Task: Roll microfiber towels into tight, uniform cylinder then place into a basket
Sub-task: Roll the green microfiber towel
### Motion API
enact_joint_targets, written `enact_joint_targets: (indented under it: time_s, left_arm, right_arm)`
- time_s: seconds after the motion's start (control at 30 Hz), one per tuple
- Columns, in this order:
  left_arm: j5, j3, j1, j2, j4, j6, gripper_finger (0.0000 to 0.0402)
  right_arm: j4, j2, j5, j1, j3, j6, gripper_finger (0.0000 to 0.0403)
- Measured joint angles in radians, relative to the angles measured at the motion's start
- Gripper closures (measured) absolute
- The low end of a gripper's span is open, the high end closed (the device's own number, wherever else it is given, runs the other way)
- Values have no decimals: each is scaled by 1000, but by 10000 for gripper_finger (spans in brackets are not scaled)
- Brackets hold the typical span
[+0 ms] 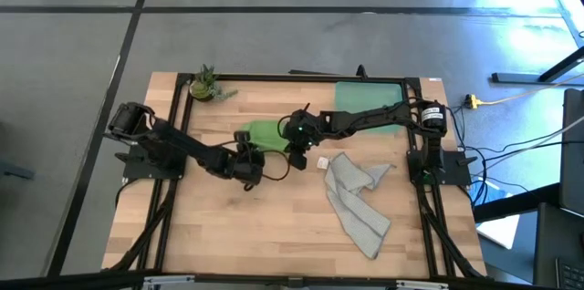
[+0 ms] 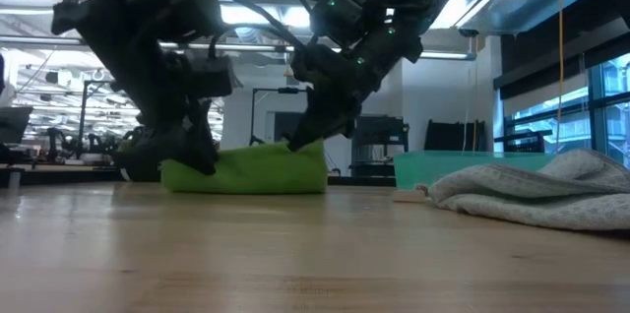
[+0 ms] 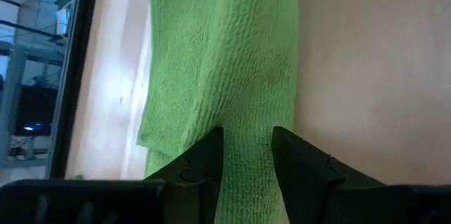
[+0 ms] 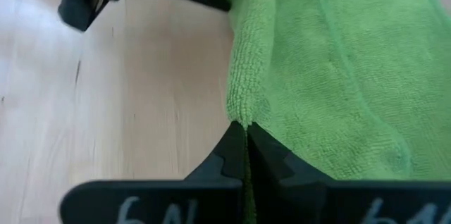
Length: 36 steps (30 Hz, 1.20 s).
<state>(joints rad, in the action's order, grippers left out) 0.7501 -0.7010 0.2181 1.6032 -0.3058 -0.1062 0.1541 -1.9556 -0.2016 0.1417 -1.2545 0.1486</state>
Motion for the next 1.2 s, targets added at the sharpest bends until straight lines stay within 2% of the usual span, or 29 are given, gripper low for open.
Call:
enact_joint_targets:
  time_s: [0.27, 0.47, 0.6, 0.9, 1.2]
  left_arm:
    - [-3, 0, -77, 0, 18, 110, 284]
    - [-137, 0, -175, 11, 35, 132, 284]
    - [-153, 0, -224, 23, 65, 194, 284]
    - [-299, -2, -304, 23, 90, 222, 284]
    - [-348, 3, -326, 26, 90, 238, 284]
  right_arm:
    - [7, 0, 0, 1, 0, -10, 399]
    - [7, 0, 2, 1, 0, -25, 399]
    - [6, 0, 3, 1, 0, -38, 399]
    - [7, 0, 2, 2, 0, -54, 398]
    - [6, 0, 22, 16, 0, -108, 336]
